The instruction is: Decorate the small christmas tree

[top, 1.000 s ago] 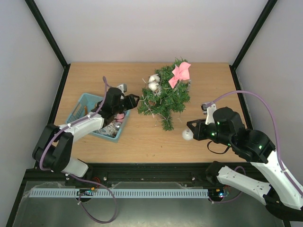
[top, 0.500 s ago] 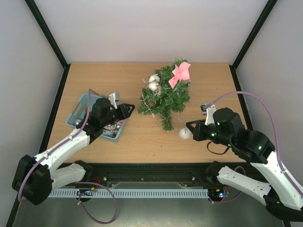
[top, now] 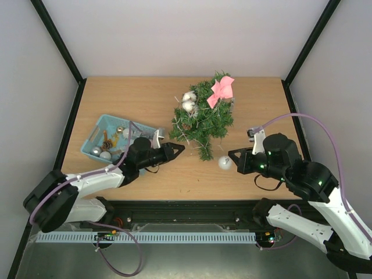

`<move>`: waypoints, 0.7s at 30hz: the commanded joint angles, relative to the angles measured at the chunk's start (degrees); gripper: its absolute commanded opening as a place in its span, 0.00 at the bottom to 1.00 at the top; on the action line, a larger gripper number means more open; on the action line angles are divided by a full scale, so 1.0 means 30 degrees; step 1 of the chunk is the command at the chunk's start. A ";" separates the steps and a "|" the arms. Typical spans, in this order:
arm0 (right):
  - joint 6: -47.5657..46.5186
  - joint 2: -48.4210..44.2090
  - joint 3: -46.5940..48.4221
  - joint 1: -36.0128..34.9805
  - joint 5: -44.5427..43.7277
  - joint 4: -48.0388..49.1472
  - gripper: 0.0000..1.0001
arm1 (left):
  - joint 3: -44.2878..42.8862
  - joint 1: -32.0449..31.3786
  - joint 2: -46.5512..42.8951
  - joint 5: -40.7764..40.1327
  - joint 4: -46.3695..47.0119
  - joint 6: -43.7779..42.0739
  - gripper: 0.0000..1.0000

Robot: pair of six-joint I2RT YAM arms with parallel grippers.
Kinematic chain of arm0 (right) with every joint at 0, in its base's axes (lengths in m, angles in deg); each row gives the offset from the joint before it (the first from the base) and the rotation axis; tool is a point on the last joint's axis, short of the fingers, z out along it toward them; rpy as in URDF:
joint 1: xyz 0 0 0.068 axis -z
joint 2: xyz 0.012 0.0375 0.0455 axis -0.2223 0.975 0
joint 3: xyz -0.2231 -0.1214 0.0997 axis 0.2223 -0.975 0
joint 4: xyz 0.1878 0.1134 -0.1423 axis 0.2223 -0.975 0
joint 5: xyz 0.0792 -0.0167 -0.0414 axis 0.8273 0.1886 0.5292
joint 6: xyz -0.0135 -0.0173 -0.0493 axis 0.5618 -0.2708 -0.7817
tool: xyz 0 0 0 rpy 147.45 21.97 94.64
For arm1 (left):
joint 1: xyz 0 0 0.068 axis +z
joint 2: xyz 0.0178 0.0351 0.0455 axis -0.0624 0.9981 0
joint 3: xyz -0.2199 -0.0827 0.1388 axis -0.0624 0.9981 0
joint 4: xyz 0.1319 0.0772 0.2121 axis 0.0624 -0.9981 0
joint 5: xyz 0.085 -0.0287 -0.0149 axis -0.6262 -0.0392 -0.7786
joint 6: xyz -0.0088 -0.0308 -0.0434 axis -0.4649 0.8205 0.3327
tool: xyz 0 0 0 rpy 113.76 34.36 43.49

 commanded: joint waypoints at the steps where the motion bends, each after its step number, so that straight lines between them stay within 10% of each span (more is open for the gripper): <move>1: 0.0247 -0.0297 -0.0157 -0.0094 0.0100 0.0114 0.01 | -0.0315 -0.0150 0.1491 -0.0496 0.5201 0.1662 0.26; 21: 0.0146 -0.0672 -0.0356 -0.0088 -0.0144 -0.0277 0.01 | -0.2569 0.1658 0.5736 -0.0234 0.6773 0.0791 0.25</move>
